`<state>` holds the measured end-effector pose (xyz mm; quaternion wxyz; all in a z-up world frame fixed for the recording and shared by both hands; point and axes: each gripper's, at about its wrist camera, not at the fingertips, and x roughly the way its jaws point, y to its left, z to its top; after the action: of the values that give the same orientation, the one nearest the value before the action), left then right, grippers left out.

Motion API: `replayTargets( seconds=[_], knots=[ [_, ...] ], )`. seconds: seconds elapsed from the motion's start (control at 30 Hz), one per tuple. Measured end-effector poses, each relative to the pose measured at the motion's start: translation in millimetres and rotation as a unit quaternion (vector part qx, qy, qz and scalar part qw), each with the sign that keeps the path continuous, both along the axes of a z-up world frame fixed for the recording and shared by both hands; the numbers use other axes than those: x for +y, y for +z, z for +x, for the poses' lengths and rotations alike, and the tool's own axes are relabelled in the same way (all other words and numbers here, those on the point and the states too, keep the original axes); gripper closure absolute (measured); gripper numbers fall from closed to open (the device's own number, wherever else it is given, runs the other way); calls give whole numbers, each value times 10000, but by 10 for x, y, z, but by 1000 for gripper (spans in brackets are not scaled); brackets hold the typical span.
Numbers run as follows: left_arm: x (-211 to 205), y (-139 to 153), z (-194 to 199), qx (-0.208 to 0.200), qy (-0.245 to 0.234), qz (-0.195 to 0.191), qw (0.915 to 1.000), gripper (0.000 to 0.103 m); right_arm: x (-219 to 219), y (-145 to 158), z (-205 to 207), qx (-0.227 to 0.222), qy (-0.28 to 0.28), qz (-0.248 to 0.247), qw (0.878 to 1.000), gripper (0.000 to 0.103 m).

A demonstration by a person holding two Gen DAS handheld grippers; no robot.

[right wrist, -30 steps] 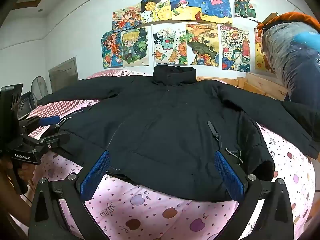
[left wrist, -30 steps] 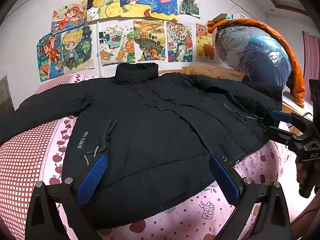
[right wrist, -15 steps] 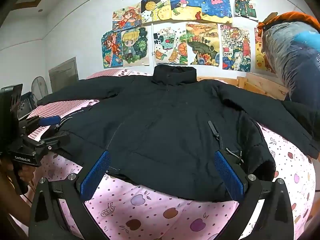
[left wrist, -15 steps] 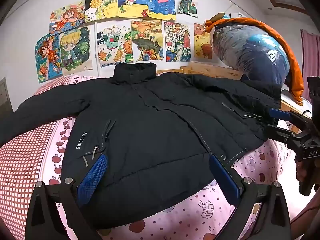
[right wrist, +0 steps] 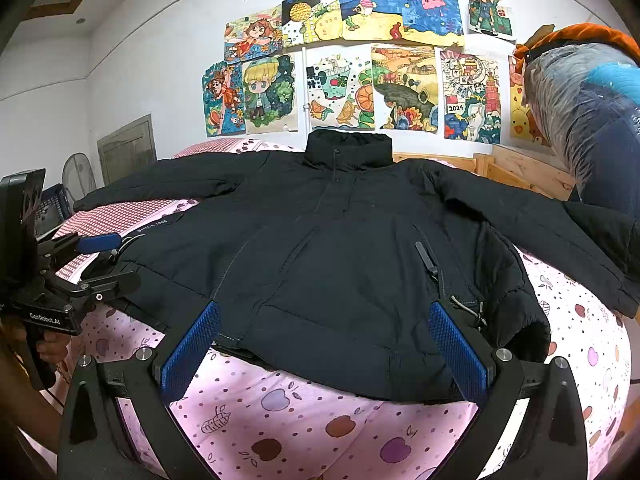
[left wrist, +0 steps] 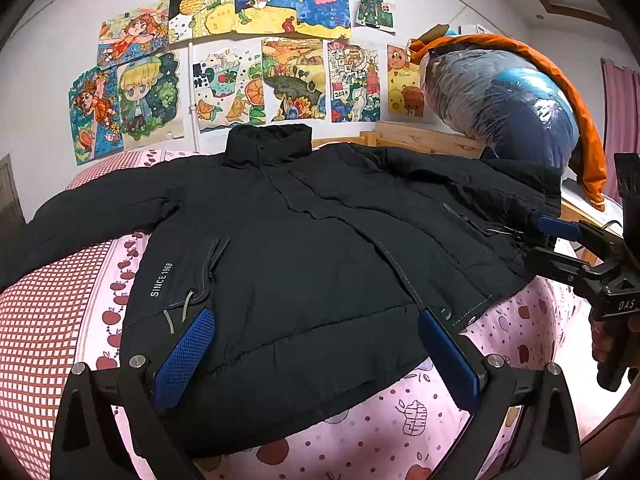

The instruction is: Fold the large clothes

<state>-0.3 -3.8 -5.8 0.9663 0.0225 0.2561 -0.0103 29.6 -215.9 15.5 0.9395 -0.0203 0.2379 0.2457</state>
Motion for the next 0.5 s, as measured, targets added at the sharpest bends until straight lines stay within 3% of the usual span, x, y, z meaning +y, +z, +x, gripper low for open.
replayTargets(
  seconds=[0.5],
  knots=[
    [-21, -21, 4, 5, -4, 17, 10000, 0, -2, -11, 0, 0, -24, 21, 10000, 1]
  ],
)
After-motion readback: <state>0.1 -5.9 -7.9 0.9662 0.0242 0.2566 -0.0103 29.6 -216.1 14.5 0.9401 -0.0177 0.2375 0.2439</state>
